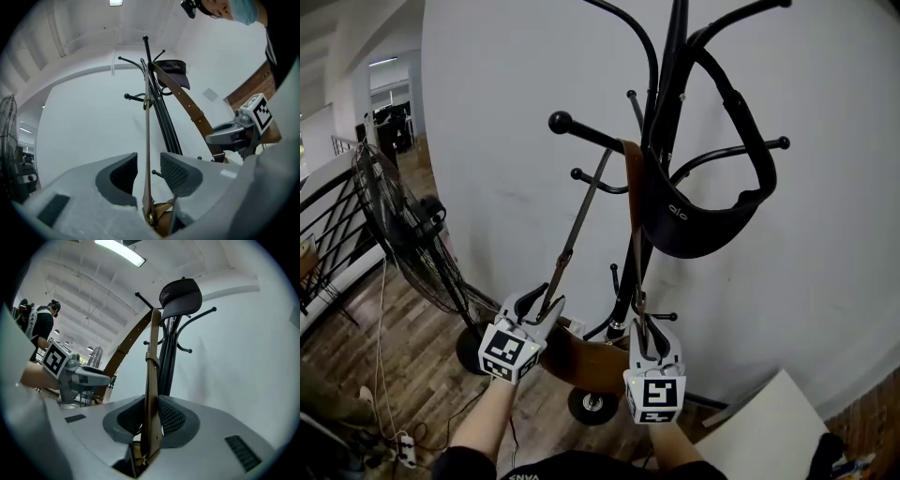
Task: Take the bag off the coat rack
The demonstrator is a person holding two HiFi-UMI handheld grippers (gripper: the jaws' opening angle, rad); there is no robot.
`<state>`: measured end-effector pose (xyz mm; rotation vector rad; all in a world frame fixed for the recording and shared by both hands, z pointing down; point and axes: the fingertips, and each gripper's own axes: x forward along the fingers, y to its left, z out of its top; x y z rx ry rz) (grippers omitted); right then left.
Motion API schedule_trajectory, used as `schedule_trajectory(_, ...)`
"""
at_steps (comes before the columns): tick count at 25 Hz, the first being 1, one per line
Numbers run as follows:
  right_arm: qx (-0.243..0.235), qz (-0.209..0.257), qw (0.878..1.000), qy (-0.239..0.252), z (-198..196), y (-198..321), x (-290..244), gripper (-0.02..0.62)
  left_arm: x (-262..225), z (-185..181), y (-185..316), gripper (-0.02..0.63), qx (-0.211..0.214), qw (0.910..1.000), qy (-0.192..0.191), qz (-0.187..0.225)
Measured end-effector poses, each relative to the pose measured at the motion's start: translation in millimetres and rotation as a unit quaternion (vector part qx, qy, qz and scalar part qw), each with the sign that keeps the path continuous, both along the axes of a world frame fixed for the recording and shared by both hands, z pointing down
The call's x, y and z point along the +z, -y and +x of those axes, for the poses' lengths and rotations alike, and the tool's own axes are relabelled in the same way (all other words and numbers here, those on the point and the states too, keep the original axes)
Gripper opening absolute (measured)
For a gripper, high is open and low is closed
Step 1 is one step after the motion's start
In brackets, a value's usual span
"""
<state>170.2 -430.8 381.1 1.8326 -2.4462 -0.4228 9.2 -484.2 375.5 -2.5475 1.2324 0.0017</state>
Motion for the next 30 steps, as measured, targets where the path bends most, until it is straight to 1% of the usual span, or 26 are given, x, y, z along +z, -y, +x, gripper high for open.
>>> schedule_trajectory(1, -0.001, 0.000, 1.000, 0.000, 0, 2, 0, 0.066, 0, 0, 0, 0.130, -0.001, 1.0000, -0.001, 0.001)
schedule_trajectory(3, -0.001, -0.003, 1.000, -0.004, -1, 5, 0, 0.097, 0, 0, 0, 0.087, -0.004, 1.0000, -0.003, 0.001)
schedule_trajectory(4, 0.000, -0.004, 1.000, -0.006, -1, 6, 0, 0.098, 0, -1, 0, 0.058, -0.006, 1.0000, -0.004, 0.000)
schedule_trajectory(5, 0.002, -0.004, 1.000, -0.007, -2, 7, -1, 0.086, 0, -2, 0, 0.034, -0.009, 0.9999, -0.006, -0.001)
schedule_trajectory(6, 0.005, -0.002, 1.000, -0.008, -1, 7, -1, 0.048, 0, -2, -1, 0.018, -0.010, 0.9999, -0.008, -0.003)
schedule_trajectory(9, 0.006, 0.008, 1.000, -0.002, 0, 7, -4, 0.032, -1, -1, -2, 0.020, -0.007, 0.9999, -0.009, -0.010)
schedule_trajectory(15, 0.000, 0.006, 1.000, 0.004, 2, 7, -2, 0.028, 1, 0, 0, 0.023, -0.013, 0.9998, 0.011, -0.015)
schedule_trajectory(19, 0.000, 0.003, 1.000, 0.014, 3, 3, -4, 0.028, -1, 0, -3, 0.021, -0.002, 0.9996, -0.003, -0.027)
schedule_trajectory(23, 0.001, 0.000, 1.000, 0.029, 5, 0, -7, 0.026, -3, -2, -8, 0.020, 0.008, 0.9994, -0.021, -0.025)
schedule_trajectory(30, 0.007, -0.006, 0.999, 0.034, 2, -5, -9, 0.026, -5, -8, -14, 0.017, 0.017, 0.9990, -0.029, -0.030)
